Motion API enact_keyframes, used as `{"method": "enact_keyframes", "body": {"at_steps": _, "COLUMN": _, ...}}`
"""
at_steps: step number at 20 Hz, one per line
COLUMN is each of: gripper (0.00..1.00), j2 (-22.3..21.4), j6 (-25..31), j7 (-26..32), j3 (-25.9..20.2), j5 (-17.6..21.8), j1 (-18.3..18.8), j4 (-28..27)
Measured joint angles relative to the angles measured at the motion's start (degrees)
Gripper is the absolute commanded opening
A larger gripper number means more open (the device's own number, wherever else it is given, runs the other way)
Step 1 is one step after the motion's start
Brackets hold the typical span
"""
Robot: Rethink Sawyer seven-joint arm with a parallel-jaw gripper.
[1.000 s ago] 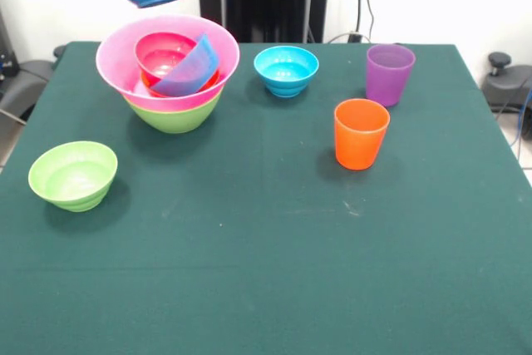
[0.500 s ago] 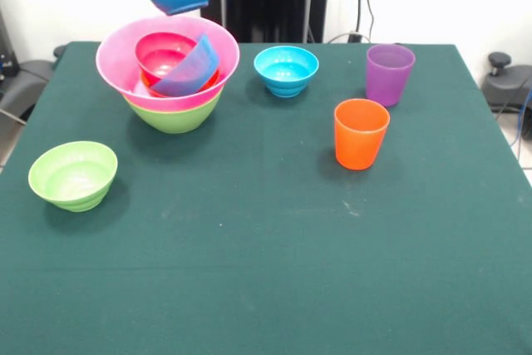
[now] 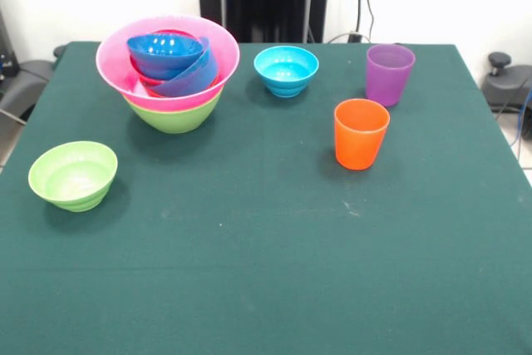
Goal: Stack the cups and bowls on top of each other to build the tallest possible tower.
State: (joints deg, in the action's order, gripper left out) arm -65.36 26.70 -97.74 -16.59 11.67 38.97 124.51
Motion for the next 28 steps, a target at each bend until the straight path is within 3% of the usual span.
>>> {"method": "enact_keyframes", "body": {"at_steps": 16, "gripper": 1.0, "j2": 1.15, "j6": -0.51, "j7": 0.0, "j3": 0.57, "j5": 0.01, "j1": -1.43, "j4": -0.83}}
{"method": "enact_keyframes", "body": {"at_steps": 22, "gripper": 1.0, "j2": 6.23, "j6": 1.56, "j7": -0.06, "j3": 1.86, "j5": 0.0, "j1": -7.49, "j4": -7.9}}
{"method": "enact_keyframes", "body": {"at_steps": 28, "gripper": 1.0, "j2": 11.08, "j6": 4.57, "j7": -0.06, "j3": 1.9, "j5": -0.2, "j1": -10.83, "j4": -16.62}}
